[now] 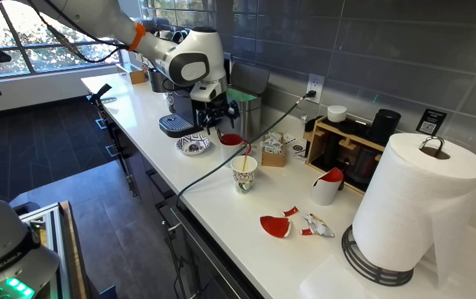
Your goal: Remove the silver spoon from the mug and put it on the counter
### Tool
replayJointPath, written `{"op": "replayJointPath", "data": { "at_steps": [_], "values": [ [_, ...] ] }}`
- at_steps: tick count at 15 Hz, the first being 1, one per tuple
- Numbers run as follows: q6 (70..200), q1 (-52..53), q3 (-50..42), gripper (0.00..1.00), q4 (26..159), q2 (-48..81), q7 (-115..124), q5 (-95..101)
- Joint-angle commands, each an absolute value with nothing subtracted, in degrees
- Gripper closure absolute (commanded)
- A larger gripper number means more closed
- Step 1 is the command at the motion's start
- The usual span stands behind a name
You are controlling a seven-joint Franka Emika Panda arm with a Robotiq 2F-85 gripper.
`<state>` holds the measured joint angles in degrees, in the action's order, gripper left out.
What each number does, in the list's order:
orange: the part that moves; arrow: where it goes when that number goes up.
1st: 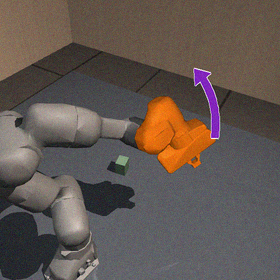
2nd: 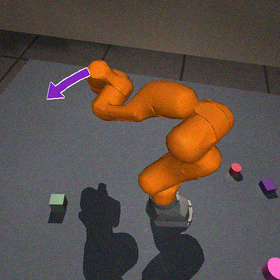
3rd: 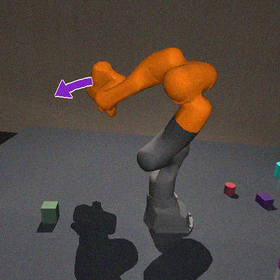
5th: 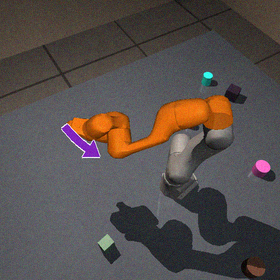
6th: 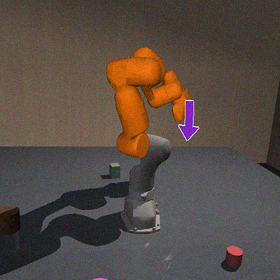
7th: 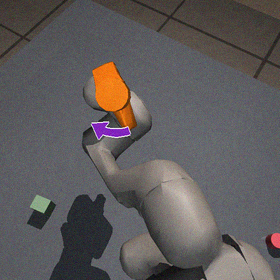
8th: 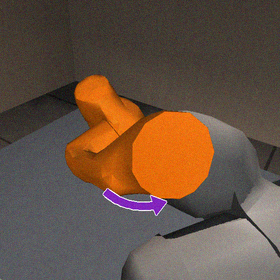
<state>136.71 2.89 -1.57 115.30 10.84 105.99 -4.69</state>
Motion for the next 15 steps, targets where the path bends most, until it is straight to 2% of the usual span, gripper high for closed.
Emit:
{"op": "replayJointPath", "data": {
  "at_steps": [1, 2, 3, 5, 13, 14, 15],
  "values": [
    [136.79, 3.44, -1.89, 0.0, 113.0, 13.64, 114.4, -7.16],
    [137.16, 3.69, -2.09, 0.06, 112.95, 13.82, 116.82, -6.63],
    [137.35, 3.89, -2.27, 0.27, 113.02, 13.84, 118.89, -6.01],
    [137.53, 4.03, -2.29, 0.32, 113.3, 13.66, 121.86, -5.61],
    [137.58, 4.28, -2.04, 0.93, 113.97, 12.42, 127.44, -4.75],
    [136.73, 4.34, -2.15, 0.99, 113.76, 12.0, 127.39, -3.96],
    [135.75, 4.2, -2.0, 1.0, 113.57, 11.49, 126.21, -3.71]
  ]
}}
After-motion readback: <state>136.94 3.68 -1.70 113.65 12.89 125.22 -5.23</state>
